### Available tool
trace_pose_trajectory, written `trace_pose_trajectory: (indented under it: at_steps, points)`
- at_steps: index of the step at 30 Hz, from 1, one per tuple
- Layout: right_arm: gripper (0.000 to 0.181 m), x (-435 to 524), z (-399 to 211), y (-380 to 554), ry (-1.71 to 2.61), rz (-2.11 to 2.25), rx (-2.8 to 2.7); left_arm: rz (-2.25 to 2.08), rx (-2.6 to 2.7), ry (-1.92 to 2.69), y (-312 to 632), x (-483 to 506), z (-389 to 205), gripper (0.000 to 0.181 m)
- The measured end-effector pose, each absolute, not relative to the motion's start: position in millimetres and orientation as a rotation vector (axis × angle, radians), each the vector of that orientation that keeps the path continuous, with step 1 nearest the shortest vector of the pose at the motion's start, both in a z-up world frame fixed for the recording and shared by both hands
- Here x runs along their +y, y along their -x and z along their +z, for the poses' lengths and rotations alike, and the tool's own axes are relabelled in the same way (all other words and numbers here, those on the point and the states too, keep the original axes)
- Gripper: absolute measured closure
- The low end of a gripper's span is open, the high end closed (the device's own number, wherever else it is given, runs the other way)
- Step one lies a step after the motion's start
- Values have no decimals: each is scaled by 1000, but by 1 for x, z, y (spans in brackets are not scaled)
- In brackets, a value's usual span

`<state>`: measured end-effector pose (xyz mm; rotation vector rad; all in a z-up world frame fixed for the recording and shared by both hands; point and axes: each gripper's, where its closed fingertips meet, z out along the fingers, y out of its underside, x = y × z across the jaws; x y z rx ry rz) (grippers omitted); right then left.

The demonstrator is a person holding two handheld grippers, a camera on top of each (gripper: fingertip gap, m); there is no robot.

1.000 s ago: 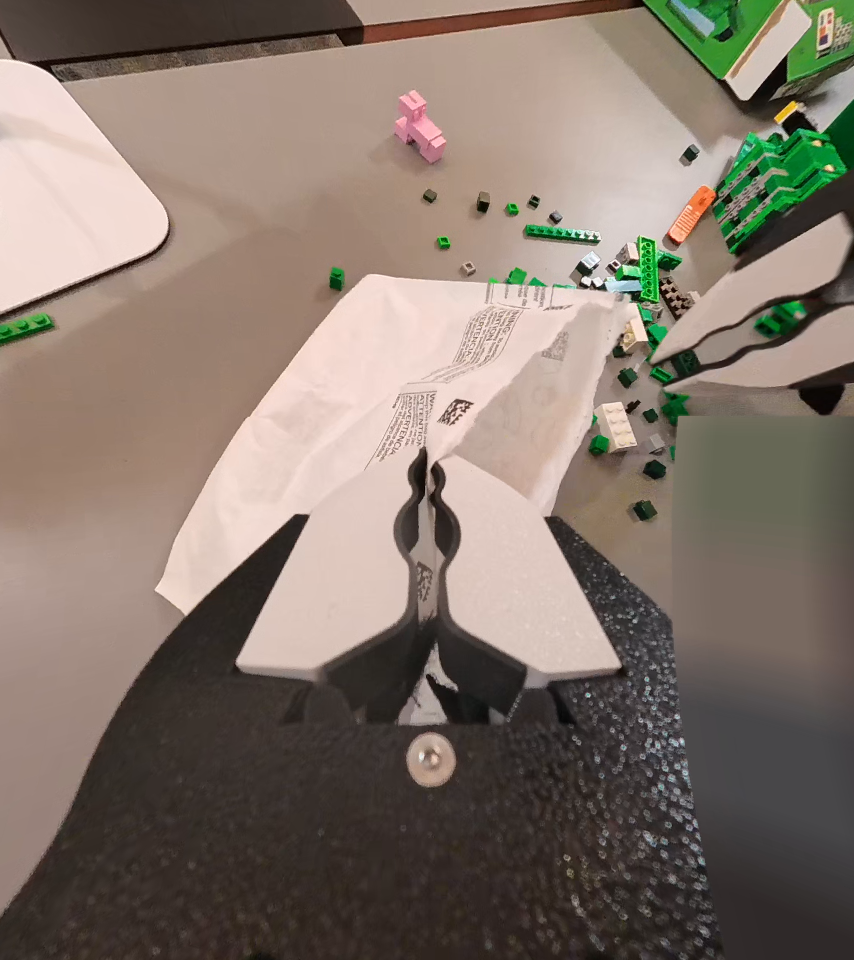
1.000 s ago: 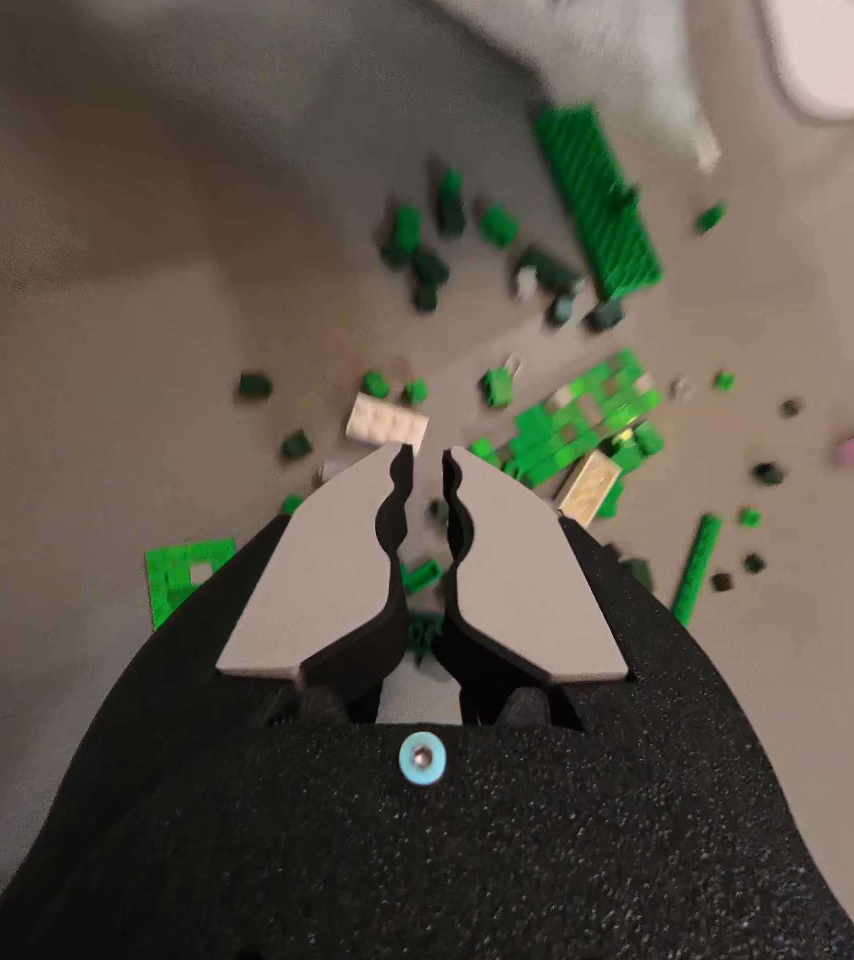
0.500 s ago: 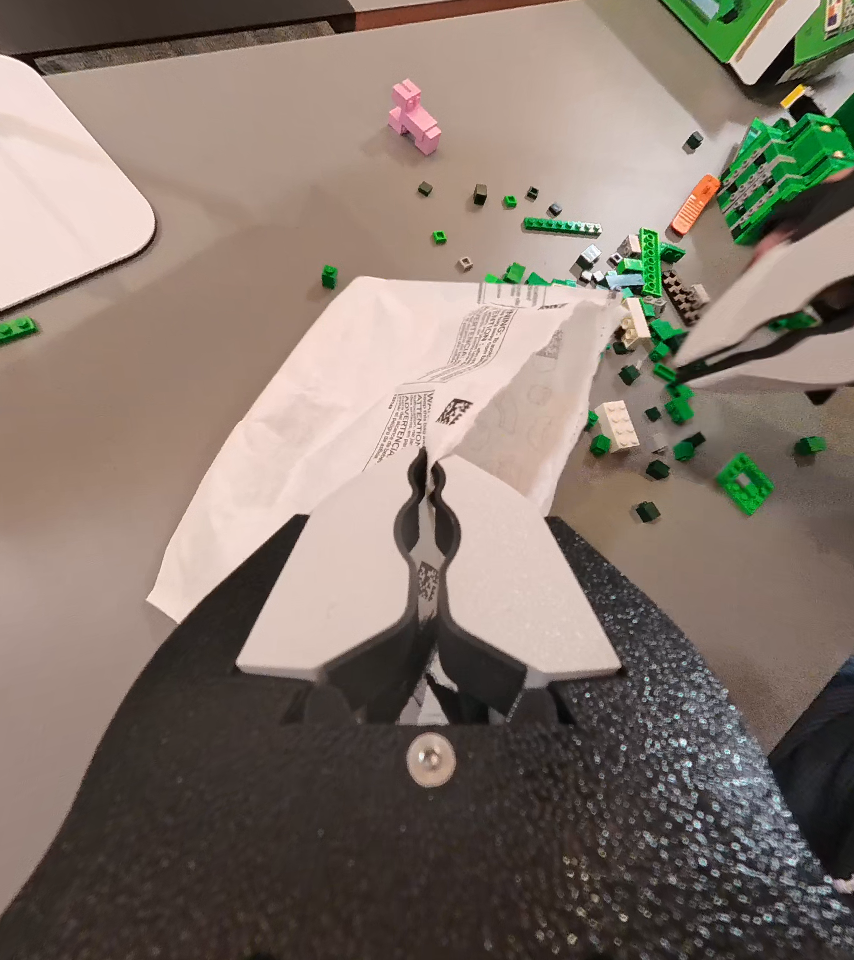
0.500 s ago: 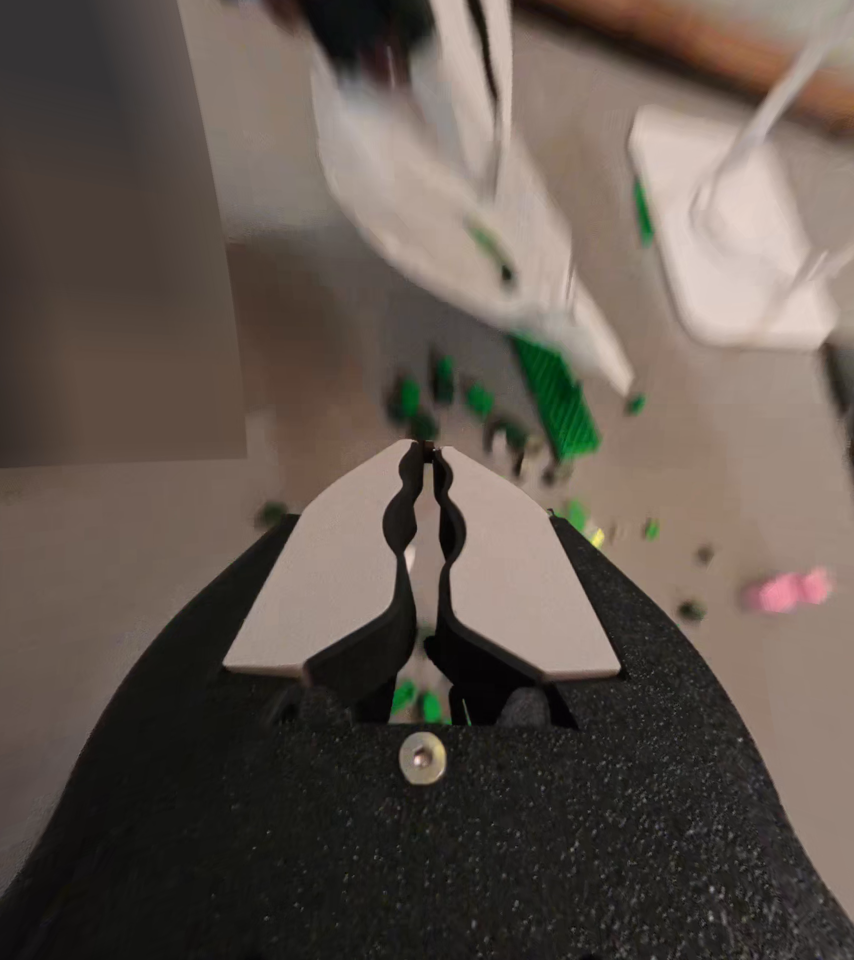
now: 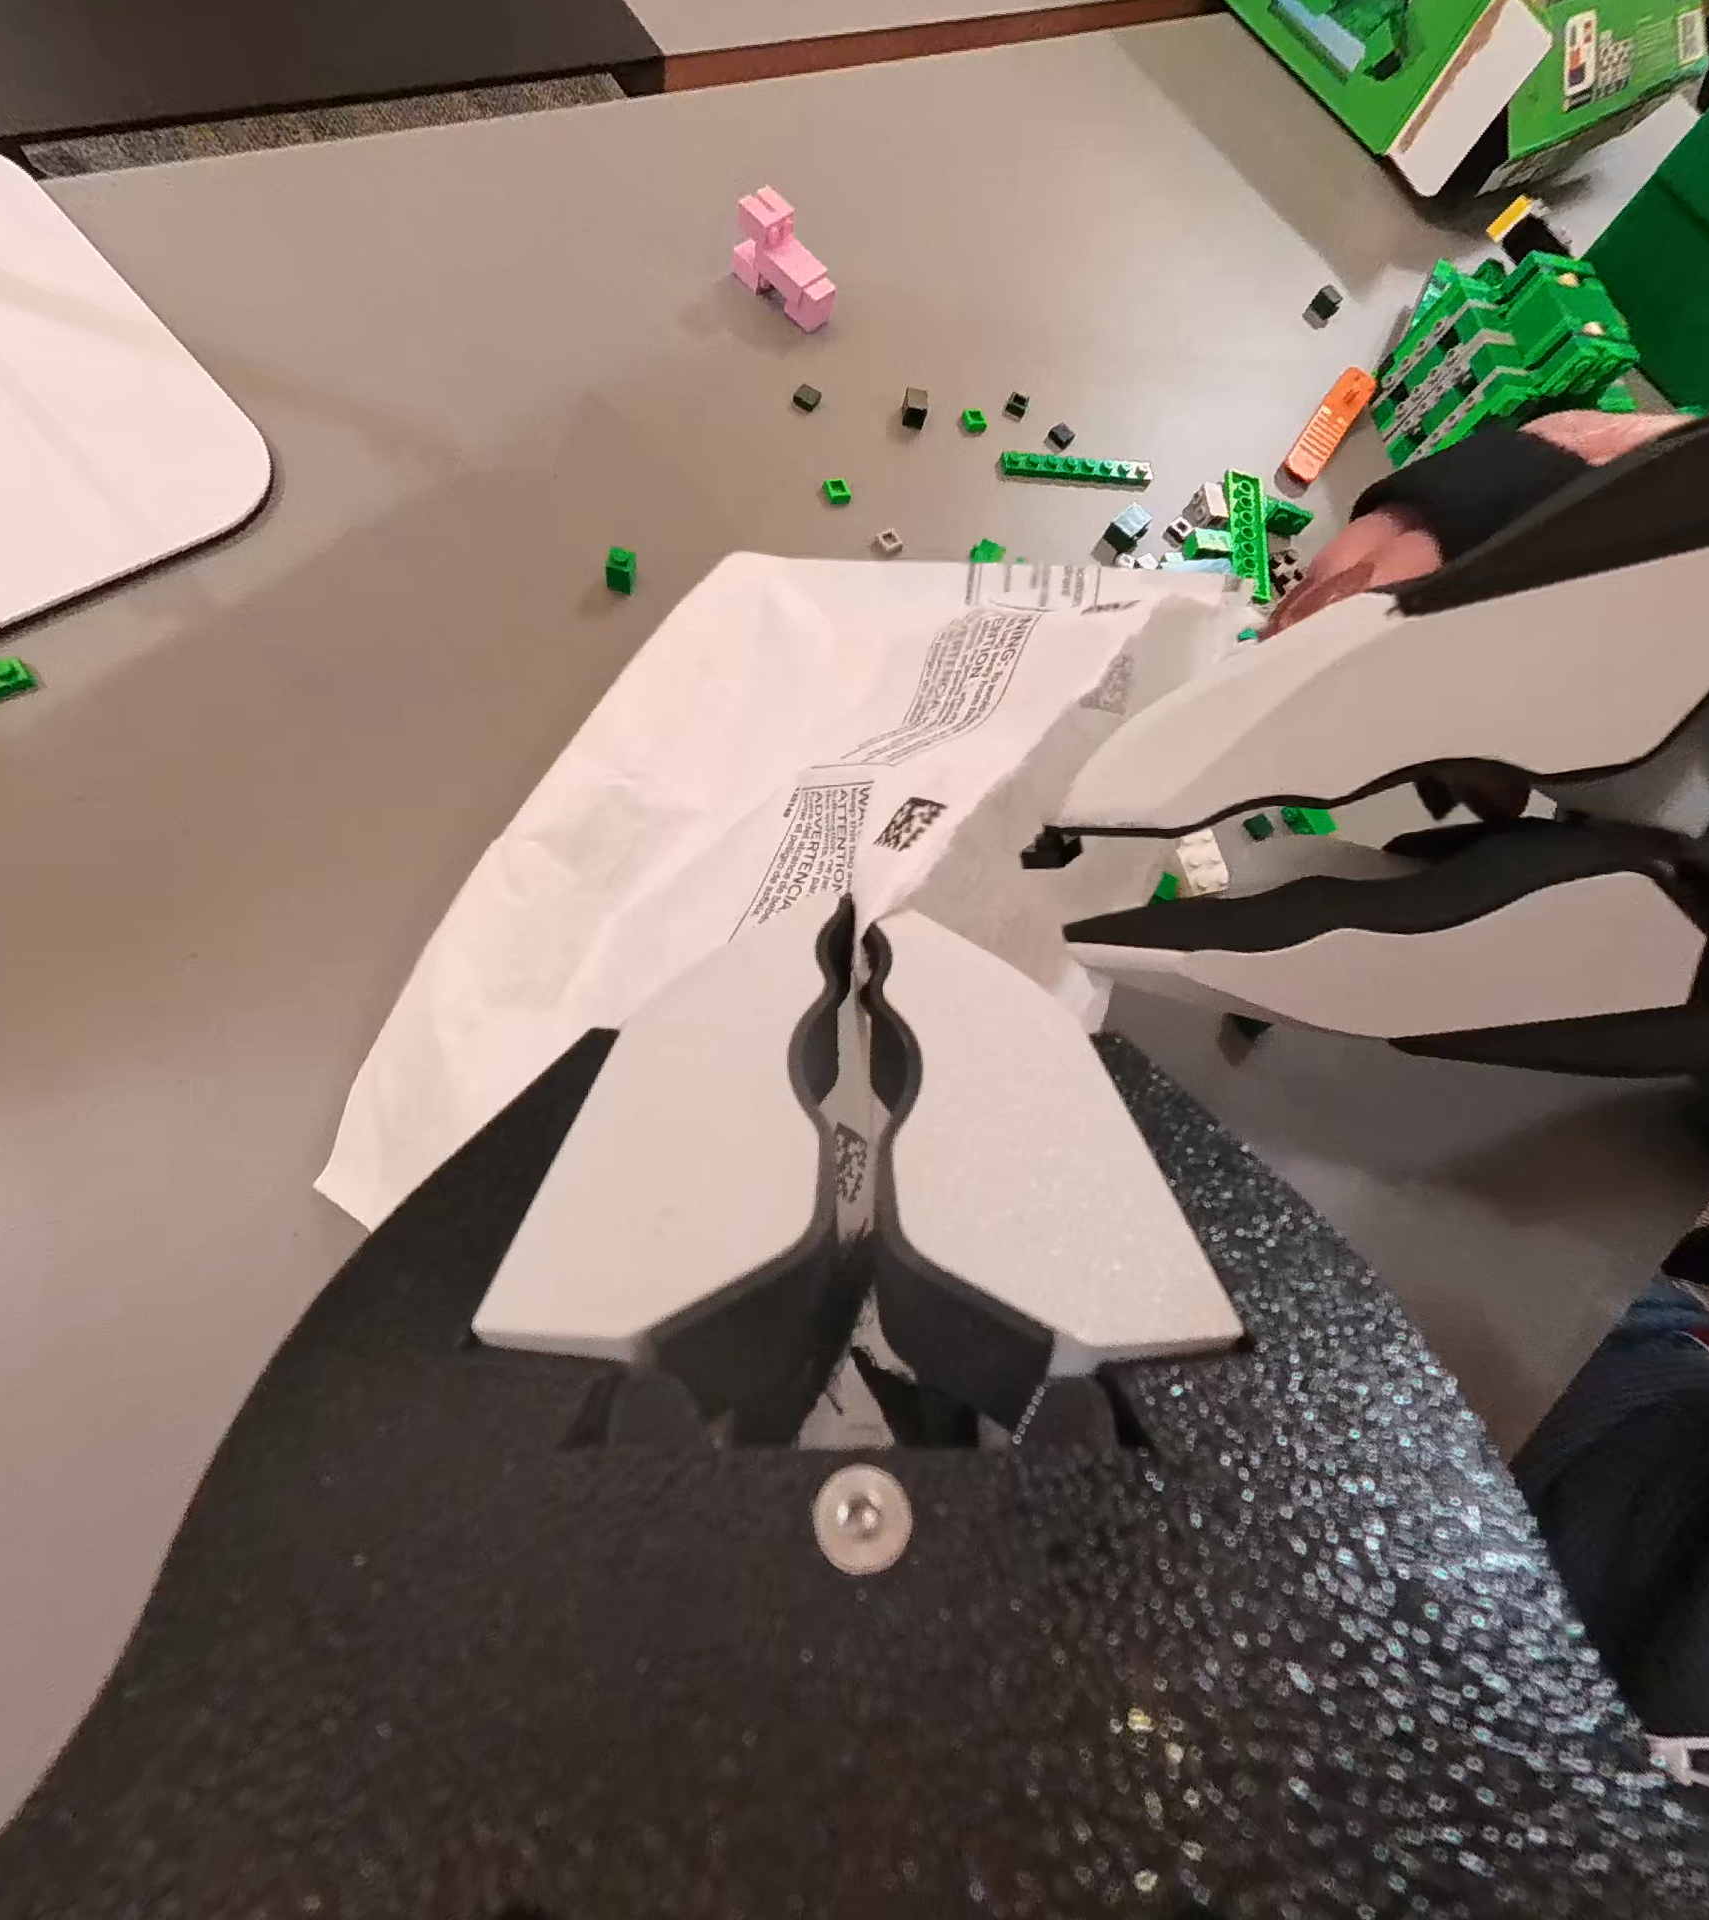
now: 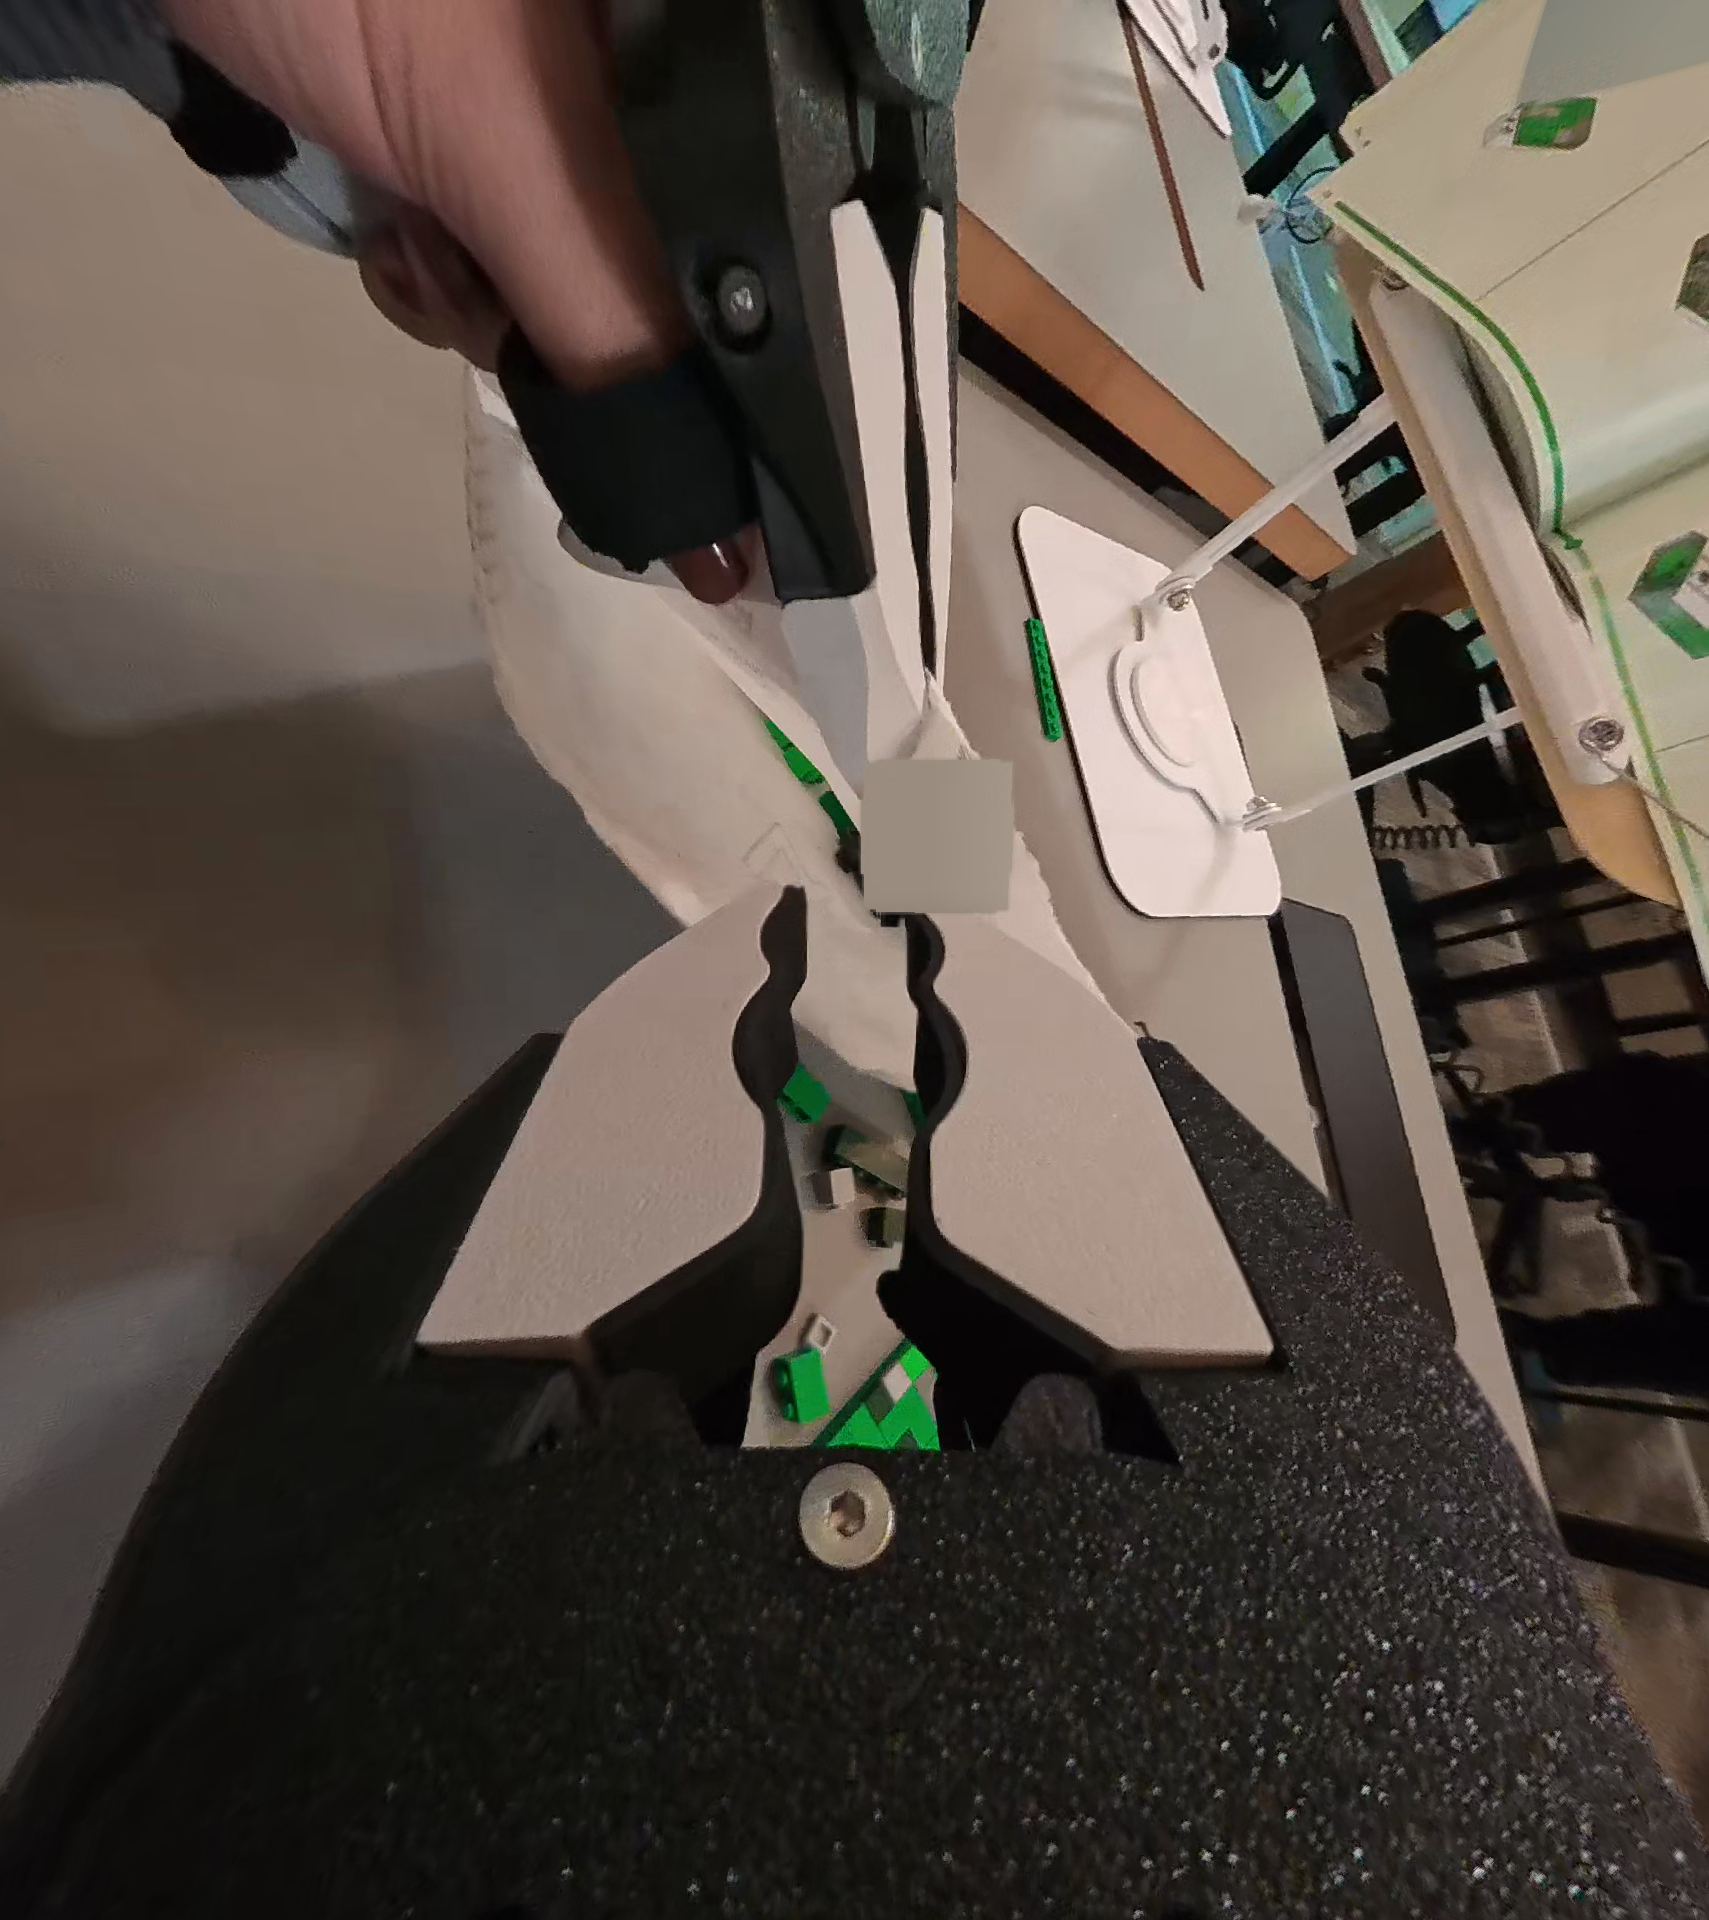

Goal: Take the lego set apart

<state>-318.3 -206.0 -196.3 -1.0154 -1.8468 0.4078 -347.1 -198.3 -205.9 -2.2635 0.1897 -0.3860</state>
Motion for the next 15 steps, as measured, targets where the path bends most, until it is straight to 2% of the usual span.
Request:
trace_pose_trajectory:
  at_steps: [7,8,15]
  points:
    - [151,-206,-199,315,1046,441,-1866,-385,191,2261,346,-199,-204,181]
    - [156,-206,-197,316,1052,450,-1855,-384,192,2261,346,-199,-204,181]
    - [156,-210,-181,305,1074,560,-1773,-382,201,2238,346,-199,-199,181]
